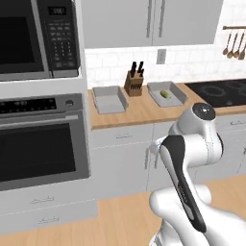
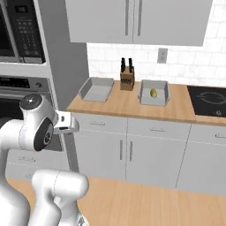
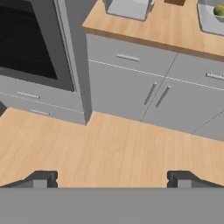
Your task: Place one cucumber and one chicken drumstick in each tupperware on the nearby counter, to pack two identical lunches.
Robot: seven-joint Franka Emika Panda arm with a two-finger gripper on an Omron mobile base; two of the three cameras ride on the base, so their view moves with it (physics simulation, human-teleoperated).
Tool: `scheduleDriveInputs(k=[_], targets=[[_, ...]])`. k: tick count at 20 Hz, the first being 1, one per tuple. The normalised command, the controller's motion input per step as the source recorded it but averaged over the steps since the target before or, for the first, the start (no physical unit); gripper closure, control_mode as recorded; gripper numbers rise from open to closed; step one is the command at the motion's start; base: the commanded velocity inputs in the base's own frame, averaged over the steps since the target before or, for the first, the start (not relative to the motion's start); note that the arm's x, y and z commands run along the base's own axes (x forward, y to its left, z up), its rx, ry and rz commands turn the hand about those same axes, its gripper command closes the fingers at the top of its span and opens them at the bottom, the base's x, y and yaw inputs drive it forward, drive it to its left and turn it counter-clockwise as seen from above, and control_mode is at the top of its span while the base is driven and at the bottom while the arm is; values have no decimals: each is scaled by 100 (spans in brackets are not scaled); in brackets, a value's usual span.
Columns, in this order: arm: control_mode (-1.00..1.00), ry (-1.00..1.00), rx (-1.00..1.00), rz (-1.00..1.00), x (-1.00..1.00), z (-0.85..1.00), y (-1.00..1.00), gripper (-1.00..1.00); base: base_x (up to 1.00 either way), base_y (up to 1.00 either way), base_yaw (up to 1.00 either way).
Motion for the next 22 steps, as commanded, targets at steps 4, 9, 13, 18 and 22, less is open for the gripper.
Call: scheduleDriveInputs(k=[4, 9, 13, 18, 22], targets=[[100, 0, 0, 0, 0, 0, 0, -100, -65, 100, 2], [100, 0, 0, 0, 0, 0, 0, -100, -10, 100, 18], [100, 0, 0, 0, 0, 0, 0, -100, 0, 100, 59], [100, 0, 0, 0, 0, 0, 0, -100, 0, 100, 67], [100, 0, 0, 0, 0, 0, 0, -100, 0, 100, 65]])
